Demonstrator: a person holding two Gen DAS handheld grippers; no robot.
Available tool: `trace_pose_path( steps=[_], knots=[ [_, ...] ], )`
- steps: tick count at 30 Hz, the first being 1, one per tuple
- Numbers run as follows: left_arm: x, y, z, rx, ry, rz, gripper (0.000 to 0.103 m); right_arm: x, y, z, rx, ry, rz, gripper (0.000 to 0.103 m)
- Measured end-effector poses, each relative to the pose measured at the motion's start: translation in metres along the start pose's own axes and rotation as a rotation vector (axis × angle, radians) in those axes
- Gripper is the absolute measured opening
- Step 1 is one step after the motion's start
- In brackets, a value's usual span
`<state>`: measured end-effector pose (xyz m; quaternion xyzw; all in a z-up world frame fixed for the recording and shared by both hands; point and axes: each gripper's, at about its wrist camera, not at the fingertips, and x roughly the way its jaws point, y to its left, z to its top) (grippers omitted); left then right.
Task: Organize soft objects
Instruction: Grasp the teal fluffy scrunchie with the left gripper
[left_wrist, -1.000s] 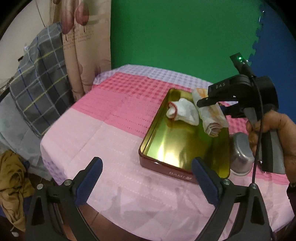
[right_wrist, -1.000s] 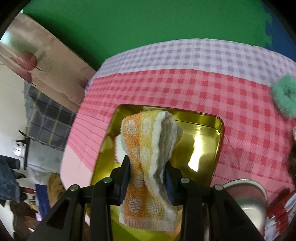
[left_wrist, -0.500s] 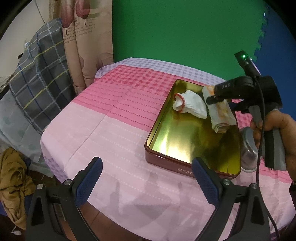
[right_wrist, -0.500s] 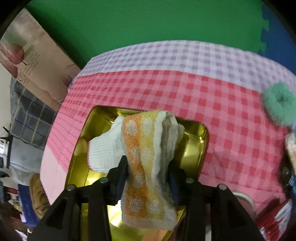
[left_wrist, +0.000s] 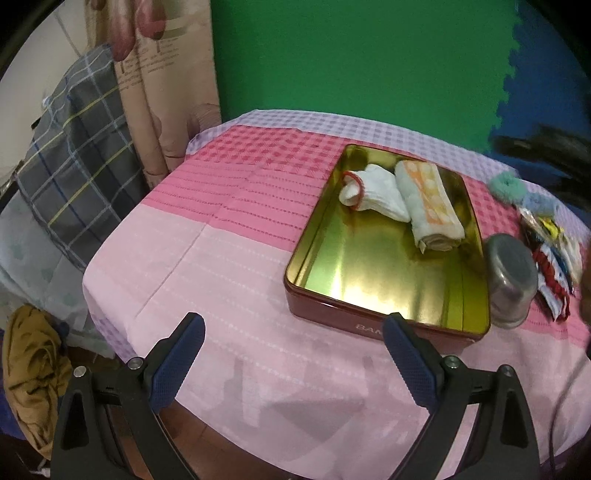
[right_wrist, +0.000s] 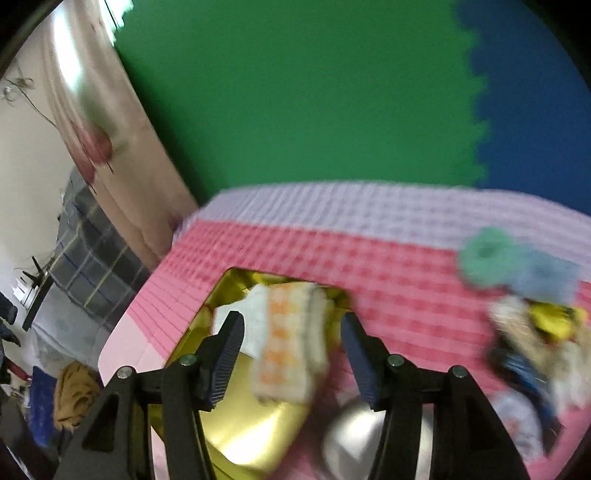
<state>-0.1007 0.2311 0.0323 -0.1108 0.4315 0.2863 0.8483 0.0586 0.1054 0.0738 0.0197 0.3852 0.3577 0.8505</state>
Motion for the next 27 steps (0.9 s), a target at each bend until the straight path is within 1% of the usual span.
trace_pose_path(
  steps=[2,3,4,6,8,9,11,14,16,18,19,21,22,24,25,27],
  knots=[
    [-0.002,-0.008,-0.002,0.028,-0.005,-0.001,0.096,-0.037,-0.027,-0.02,-0.006,-0.06,-0.108,0.059],
    [-0.003,-0.013,-0.003,0.048,-0.006,-0.007,0.096,-0.051,-0.043,-0.031,-0.006,-0.074,-0.157,0.06],
    [-0.005,-0.018,-0.004,0.069,-0.009,-0.013,0.096,-0.064,-0.061,-0.041,-0.003,-0.08,-0.213,0.06],
    [-0.013,-0.032,-0.005,0.121,-0.025,-0.039,0.096,-0.089,-0.103,-0.065,-0.003,-0.074,-0.372,0.06],
    [-0.022,-0.046,-0.006,0.163,-0.032,-0.098,0.096,-0.107,-0.149,-0.087,0.015,-0.034,-0.518,0.06],
    [-0.026,-0.054,-0.005,0.185,-0.03,-0.146,0.096,-0.114,-0.169,-0.096,0.031,-0.011,-0.572,0.06],
    [-0.033,-0.07,-0.004,0.221,-0.022,-0.238,0.096,-0.125,-0.205,-0.112,0.07,0.016,-0.668,0.06],
    [-0.044,-0.105,0.01,0.296,-0.037,-0.313,0.096,-0.133,-0.248,-0.132,0.117,0.046,-0.76,0.06],
    [-0.05,-0.129,0.027,0.335,-0.051,-0.359,0.096,-0.133,-0.269,-0.141,0.148,0.062,-0.783,0.06],
    [-0.05,-0.153,0.051,0.365,-0.058,-0.423,0.099,-0.134,-0.287,-0.15,0.189,0.061,-0.758,0.06],
    [-0.046,-0.166,0.066,0.377,-0.056,-0.449,0.101,-0.136,-0.288,-0.153,0.204,0.032,-0.739,0.061],
    [-0.033,-0.194,0.096,0.401,-0.054,-0.458,0.101,-0.136,-0.288,-0.155,0.213,0.022,-0.725,0.061],
    [-0.024,-0.209,0.109,0.428,-0.055,-0.459,0.101,-0.135,-0.287,-0.155,0.212,0.02,-0.713,0.061],
    [-0.005,-0.239,0.131,0.488,-0.054,-0.442,0.101,-0.137,-0.287,-0.156,0.219,0.016,-0.689,0.066],
    [0.007,-0.254,0.141,0.518,-0.05,-0.445,0.101,-0.141,-0.291,-0.159,0.222,0.014,-0.678,0.068],
    [0.036,-0.285,0.157,0.578,-0.044,-0.434,0.101,-0.14,-0.295,-0.158,0.228,0.012,-0.65,0.073]
  ],
)
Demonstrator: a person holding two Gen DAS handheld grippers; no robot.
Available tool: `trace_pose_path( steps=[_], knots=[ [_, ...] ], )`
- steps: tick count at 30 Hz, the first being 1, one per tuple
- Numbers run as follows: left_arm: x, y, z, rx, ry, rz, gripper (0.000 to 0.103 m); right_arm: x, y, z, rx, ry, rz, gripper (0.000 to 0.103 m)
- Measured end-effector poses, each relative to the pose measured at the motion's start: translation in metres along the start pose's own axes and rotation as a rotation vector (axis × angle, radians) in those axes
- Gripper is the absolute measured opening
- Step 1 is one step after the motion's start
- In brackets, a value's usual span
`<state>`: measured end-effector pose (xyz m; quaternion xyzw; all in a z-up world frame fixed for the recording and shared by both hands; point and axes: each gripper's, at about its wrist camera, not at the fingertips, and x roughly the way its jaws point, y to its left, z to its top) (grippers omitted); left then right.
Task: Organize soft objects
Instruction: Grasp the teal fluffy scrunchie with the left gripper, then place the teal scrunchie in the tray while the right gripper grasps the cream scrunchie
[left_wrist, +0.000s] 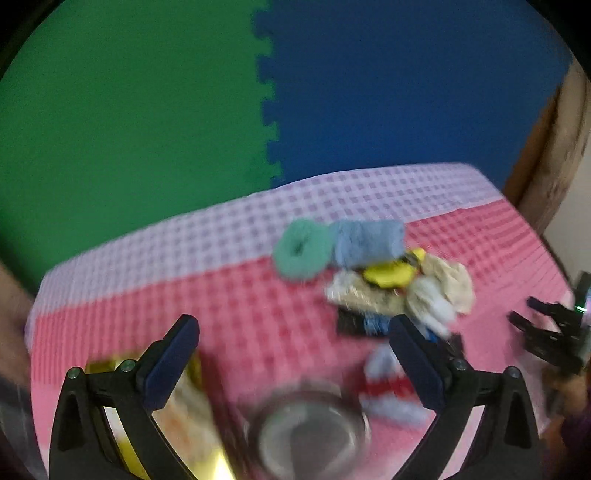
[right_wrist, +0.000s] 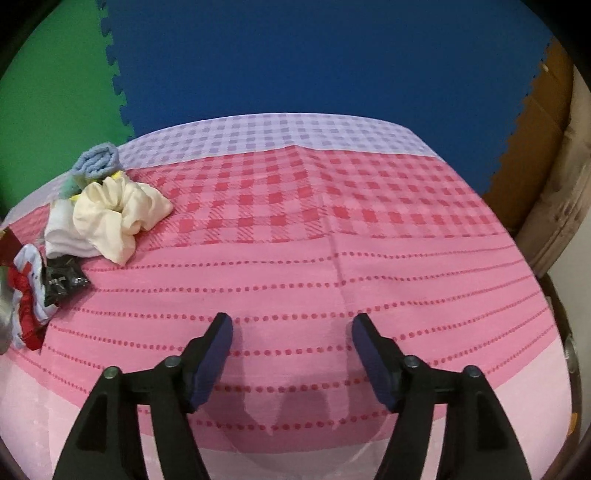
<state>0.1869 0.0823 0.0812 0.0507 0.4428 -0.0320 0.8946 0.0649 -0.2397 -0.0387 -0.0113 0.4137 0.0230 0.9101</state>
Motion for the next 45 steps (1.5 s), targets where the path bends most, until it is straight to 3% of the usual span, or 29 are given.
trace_pose_path(
  steps=[7,12,15,16,17,18,20,26,34,41,43,45],
  knots=[
    [0.098,0.001,0.037,0.062,0.118,-0.03,0.101,-0.002,-0.003,-0.003,0.013,-0.001,0.03,0.076],
    [0.14,0.005,0.046,0.064,0.17,-0.029,0.101,-0.001,-0.002,-0.002,0.009,0.003,0.037,0.081],
    [0.159,0.006,0.049,0.093,0.193,0.017,0.101,0.0,-0.001,-0.002,0.005,0.005,0.041,0.083],
    [0.164,0.007,0.048,0.102,0.194,0.025,0.091,0.0,-0.001,-0.002,0.005,0.006,0.042,0.083],
    [0.168,0.008,0.047,0.106,0.194,0.022,0.047,0.0,0.0,-0.002,0.005,0.006,0.043,0.083],
    [0.175,0.01,0.046,0.1,0.223,0.006,0.017,0.001,0.0,-0.001,0.004,0.007,0.044,0.084],
    [0.174,0.019,0.048,0.025,0.221,-0.012,0.011,0.002,0.001,0.0,0.0,0.01,0.042,0.084],
    [0.117,0.027,0.031,-0.122,0.131,-0.013,0.01,0.002,0.001,-0.001,-0.005,0.012,0.045,0.085],
    [-0.006,-0.024,-0.031,-0.139,0.026,-0.08,0.011,-0.001,-0.003,-0.001,0.012,-0.005,0.088,0.085],
    [-0.063,-0.049,-0.081,-0.208,0.02,-0.162,0.011,-0.015,0.018,0.026,-0.079,-0.037,0.399,0.085],
    [-0.076,-0.054,-0.091,-0.206,0.022,-0.161,0.012,-0.014,0.035,0.042,-0.171,-0.051,0.494,0.085],
    [-0.084,-0.054,-0.098,-0.222,0.015,-0.156,0.012,-0.007,0.052,0.052,-0.271,-0.048,0.531,0.085]
  ],
)
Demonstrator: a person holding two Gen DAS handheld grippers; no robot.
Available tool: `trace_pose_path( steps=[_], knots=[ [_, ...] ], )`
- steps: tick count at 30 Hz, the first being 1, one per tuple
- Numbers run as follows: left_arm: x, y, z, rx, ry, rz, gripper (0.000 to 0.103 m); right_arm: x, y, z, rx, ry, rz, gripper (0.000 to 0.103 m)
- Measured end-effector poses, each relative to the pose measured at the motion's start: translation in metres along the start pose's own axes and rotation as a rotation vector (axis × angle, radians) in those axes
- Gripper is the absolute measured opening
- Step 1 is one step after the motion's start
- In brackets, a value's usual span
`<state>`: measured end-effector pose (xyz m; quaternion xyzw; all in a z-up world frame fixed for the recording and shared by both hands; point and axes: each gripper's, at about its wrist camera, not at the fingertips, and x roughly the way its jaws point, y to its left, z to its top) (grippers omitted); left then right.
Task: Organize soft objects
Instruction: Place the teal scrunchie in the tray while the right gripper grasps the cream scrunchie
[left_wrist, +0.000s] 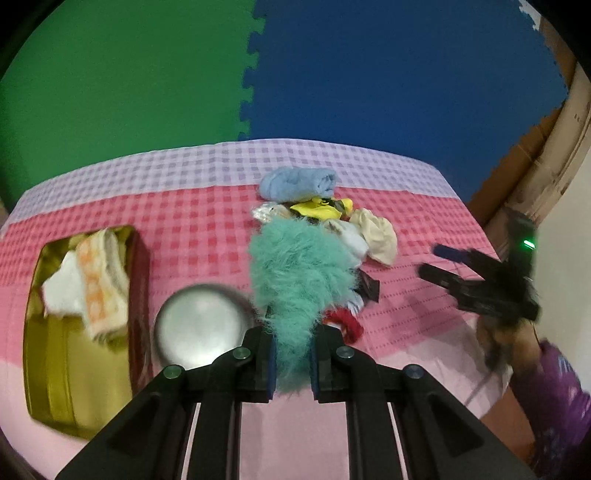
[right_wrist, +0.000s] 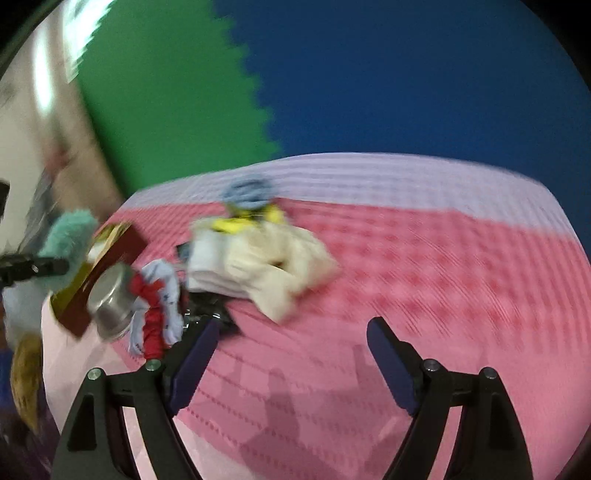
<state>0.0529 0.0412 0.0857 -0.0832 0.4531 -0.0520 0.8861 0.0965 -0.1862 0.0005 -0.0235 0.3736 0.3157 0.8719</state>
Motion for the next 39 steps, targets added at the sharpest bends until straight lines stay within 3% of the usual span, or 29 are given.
trace_pose_path(
  steps=[6,14,16,17,21,25,32,39],
  knots=[
    [-0.014,-0.005,-0.018,0.005,0.01,0.017,0.012,0.049,0.001,0.027,-0.142,0.12,0.055,0.085],
    [-0.01,-0.003,-0.019,-0.003,0.025,0.019,0.013,0.088,-0.016,0.046,-0.18,0.216,0.147,0.084],
    [-0.009,-0.002,-0.02,-0.007,0.032,0.025,0.013,0.089,-0.015,0.046,-0.185,0.213,0.174,0.046],
    [-0.01,-0.003,-0.022,-0.007,0.032,0.028,0.013,0.092,-0.015,0.046,-0.188,0.226,0.166,0.013],
    [-0.015,0.002,-0.028,-0.021,0.027,0.027,0.013,0.081,-0.016,0.036,-0.155,0.212,0.141,0.011],
    [-0.033,0.014,-0.036,-0.054,-0.006,0.044,0.014,0.027,-0.019,0.015,-0.08,0.102,0.125,0.009],
    [-0.061,0.057,-0.058,-0.129,-0.017,0.138,0.014,-0.063,0.009,-0.034,0.018,-0.038,0.168,0.009],
    [-0.074,0.112,-0.069,-0.164,-0.033,0.263,0.014,-0.099,0.052,-0.05,0.04,-0.099,0.219,0.009]
  ],
)
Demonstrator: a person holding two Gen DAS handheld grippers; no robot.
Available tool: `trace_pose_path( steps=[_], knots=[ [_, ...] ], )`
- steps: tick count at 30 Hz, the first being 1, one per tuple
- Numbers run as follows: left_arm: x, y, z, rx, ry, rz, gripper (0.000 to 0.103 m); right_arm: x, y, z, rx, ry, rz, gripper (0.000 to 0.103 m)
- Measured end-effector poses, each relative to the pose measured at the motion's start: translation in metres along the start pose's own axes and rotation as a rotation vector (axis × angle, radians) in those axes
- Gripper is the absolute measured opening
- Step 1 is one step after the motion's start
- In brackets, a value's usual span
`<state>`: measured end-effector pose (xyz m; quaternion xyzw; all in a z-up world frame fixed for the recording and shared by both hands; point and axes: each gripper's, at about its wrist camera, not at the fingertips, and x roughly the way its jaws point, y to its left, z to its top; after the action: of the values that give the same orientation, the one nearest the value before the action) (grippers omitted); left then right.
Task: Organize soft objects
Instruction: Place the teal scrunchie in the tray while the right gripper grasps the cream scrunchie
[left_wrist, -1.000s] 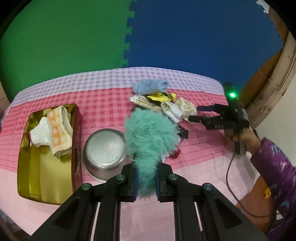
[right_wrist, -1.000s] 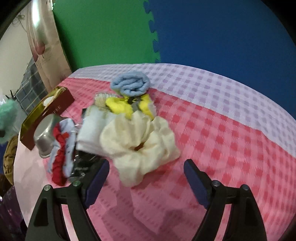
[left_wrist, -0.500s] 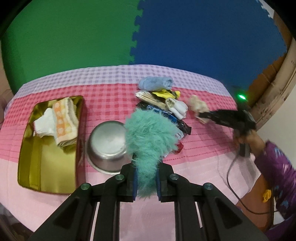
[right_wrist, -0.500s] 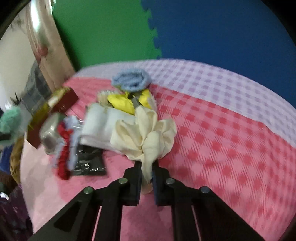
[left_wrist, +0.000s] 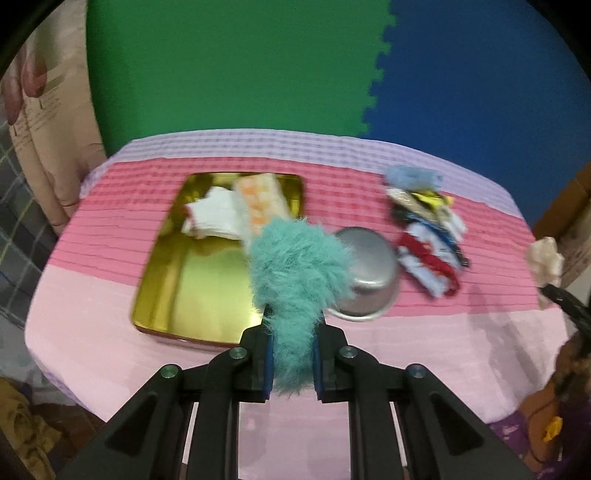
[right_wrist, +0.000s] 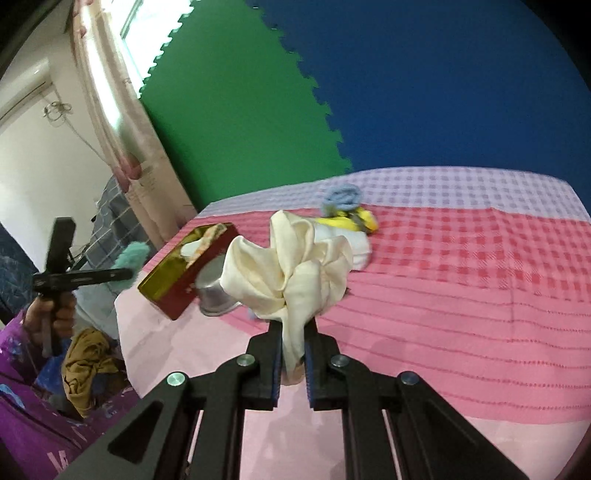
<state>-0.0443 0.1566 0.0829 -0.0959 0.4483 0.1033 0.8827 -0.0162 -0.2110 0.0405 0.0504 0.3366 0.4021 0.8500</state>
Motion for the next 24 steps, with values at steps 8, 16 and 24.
trace_pose_path(
  steps=[8,16,24],
  knots=[
    [0.052,0.043,0.02,0.005,0.028,0.063,0.015,0.011,0.045,0.009,-0.052,0.017,0.048,0.009],
    [0.101,0.063,0.033,0.013,0.081,0.097,0.018,0.022,0.062,0.01,-0.059,0.055,0.045,0.009],
    [0.123,0.079,0.038,0.013,0.086,0.144,0.023,0.029,0.073,0.013,-0.076,0.08,0.053,0.009]
  ],
)
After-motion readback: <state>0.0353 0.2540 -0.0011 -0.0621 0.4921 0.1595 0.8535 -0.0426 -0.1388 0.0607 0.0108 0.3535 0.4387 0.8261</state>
